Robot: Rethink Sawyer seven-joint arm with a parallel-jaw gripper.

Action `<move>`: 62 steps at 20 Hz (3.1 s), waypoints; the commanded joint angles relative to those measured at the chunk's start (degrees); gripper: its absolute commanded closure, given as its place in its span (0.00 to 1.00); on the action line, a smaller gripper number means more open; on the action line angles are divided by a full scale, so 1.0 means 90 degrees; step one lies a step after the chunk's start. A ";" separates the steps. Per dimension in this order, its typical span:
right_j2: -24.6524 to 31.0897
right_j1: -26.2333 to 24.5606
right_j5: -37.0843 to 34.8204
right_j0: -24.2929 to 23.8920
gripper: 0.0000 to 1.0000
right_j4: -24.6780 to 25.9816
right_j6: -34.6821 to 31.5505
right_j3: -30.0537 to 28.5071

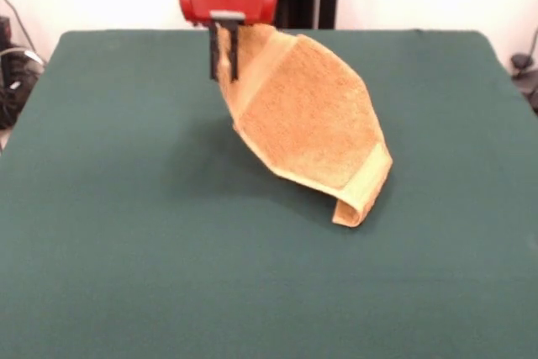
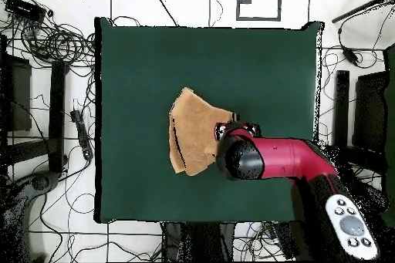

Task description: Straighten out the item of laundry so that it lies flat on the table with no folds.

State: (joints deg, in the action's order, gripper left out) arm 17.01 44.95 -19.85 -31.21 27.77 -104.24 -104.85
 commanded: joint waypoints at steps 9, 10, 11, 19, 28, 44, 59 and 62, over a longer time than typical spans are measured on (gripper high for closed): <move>0.1321 0.1336 -0.1084 -0.0949 1.00 0.0326 0.1694 -0.1057; 0.1335 0.1330 -0.1131 -0.0973 1.00 0.0360 0.1740 -0.1023; 0.1386 0.1320 -0.1141 -0.1030 1.00 0.0397 0.1792 -0.1005; 0.1724 0.1148 -0.1167 -0.1498 1.00 0.0703 0.1888 -0.0976; 0.1913 0.0042 -0.0284 -0.1433 1.00 0.1802 0.1472 -0.0343; 0.2540 -0.0249 -0.1535 -0.1322 1.00 0.2078 0.2150 0.0659; 0.3240 -0.0273 -0.2441 -0.1586 1.00 0.1970 0.3309 0.1576; 0.3347 -0.0458 -0.2485 -0.1597 1.00 0.1998 0.3564 0.1825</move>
State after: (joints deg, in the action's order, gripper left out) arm 39.59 43.00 -36.26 -46.02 45.48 -95.31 -94.46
